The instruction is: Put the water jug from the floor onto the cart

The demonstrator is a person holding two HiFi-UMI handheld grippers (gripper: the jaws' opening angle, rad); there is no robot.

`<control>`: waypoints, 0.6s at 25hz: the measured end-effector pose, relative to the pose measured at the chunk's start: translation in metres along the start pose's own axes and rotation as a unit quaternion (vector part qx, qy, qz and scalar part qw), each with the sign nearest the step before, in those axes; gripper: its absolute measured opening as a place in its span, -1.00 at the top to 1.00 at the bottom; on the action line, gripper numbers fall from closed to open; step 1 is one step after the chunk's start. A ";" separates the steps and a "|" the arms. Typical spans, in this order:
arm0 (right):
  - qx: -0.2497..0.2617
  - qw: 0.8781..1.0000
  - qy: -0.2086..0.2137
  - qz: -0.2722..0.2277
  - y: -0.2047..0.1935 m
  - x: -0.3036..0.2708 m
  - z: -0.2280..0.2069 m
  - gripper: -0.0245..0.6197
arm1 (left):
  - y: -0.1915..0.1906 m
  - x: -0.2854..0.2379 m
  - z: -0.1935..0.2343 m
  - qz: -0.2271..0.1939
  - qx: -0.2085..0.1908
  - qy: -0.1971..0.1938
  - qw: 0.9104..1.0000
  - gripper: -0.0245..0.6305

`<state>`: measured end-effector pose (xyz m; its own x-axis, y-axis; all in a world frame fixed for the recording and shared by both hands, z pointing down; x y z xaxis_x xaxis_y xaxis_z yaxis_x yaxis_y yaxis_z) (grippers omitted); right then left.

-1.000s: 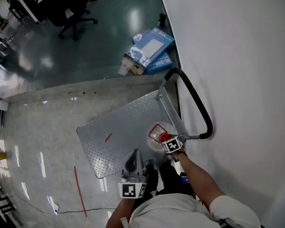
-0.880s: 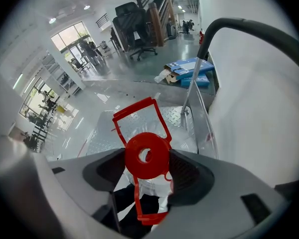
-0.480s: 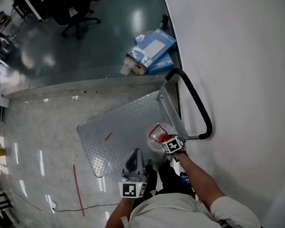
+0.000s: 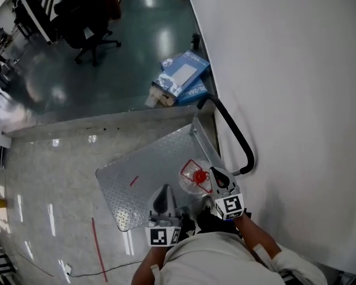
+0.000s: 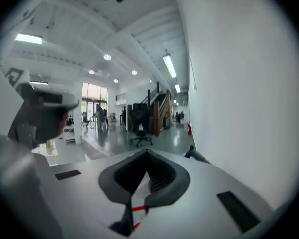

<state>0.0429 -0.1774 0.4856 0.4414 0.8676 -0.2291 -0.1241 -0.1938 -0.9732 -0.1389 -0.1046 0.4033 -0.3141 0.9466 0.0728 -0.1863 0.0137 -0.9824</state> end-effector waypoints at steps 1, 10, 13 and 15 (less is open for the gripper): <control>-0.001 0.999 -0.004 -0.038 0.018 0.015 0.000 0.89 | 0.003 0.000 -0.004 -0.005 0.000 -0.003 1.000 0.91; -0.019 0.996 -0.022 -0.081 0.040 0.057 -0.002 0.89 | 0.006 -0.008 -0.028 -0.009 -0.004 -0.030 1.000 0.92; -0.017 0.996 -0.017 -0.086 0.044 0.058 -0.004 0.89 | 0.010 -0.011 -0.030 -0.014 -0.006 -0.030 0.999 0.92; -0.016 0.996 -0.015 -0.087 0.045 0.058 -0.006 0.89 | 0.008 -0.011 -0.030 -0.014 -0.003 -0.027 1.000 0.92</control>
<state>0.0678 -0.1387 0.4285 0.4267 0.9027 -0.0557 -0.0186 -0.0528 -0.9984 -0.1094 -0.1049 0.3891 -0.3578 0.9274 0.1093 -0.1907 0.0420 -0.9808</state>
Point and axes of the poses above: the fingertips, and each gripper's own axes: x backward along the fingers, z to its left, y out of its top, the point moved 3 cm from there along x, backward along the fingers, and after that the axes turned 7 degrees about -y, right-handed, at the moved point
